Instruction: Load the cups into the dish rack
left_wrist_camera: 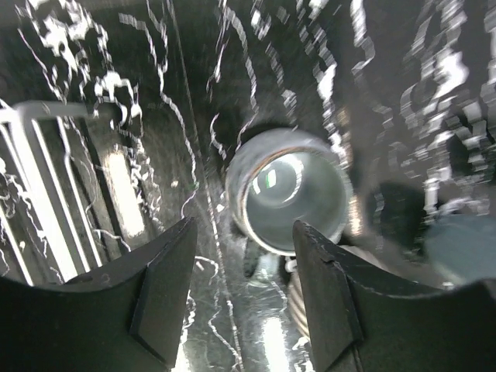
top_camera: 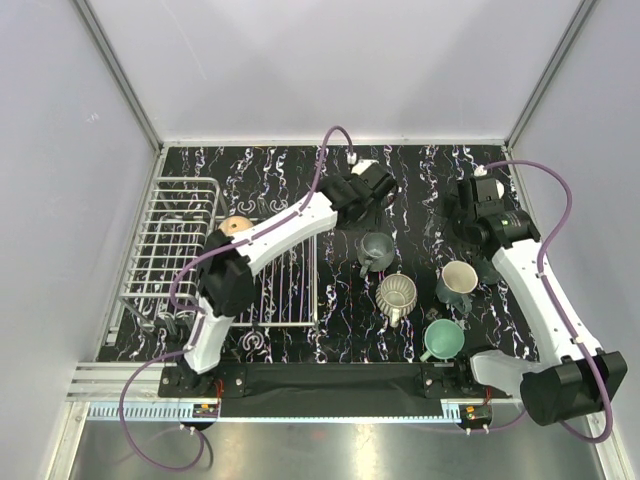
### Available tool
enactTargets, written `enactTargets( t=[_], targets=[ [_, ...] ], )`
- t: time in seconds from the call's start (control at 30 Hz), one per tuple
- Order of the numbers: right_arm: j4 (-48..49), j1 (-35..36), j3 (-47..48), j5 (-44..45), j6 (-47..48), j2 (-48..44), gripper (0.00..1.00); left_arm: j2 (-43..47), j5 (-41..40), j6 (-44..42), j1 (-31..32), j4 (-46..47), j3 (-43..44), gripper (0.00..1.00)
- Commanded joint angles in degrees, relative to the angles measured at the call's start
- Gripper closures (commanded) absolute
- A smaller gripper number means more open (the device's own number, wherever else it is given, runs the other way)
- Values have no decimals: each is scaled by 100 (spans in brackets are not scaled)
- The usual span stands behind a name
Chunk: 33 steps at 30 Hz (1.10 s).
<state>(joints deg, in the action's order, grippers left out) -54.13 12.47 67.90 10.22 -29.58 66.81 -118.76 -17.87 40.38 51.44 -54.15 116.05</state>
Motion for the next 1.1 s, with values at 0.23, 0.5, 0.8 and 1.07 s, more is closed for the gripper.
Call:
enactTargets(
  t=[0.23,0.5,0.8,1.07],
  targets=[
    [403,10,-400,-872,102,-502,11,-419,310,233,68,186,-21,43],
    [473,10,-550,-1004,128,-704,11,-859,486,383,68,326,-30,48],
    [482,1,-567,-1004,155,-757,10,-1044,389,365,59,344,-82,65],
    [316,10,-348,-1364,269,-774,11,-956,495,181,-46,440,58,99]
  ],
)
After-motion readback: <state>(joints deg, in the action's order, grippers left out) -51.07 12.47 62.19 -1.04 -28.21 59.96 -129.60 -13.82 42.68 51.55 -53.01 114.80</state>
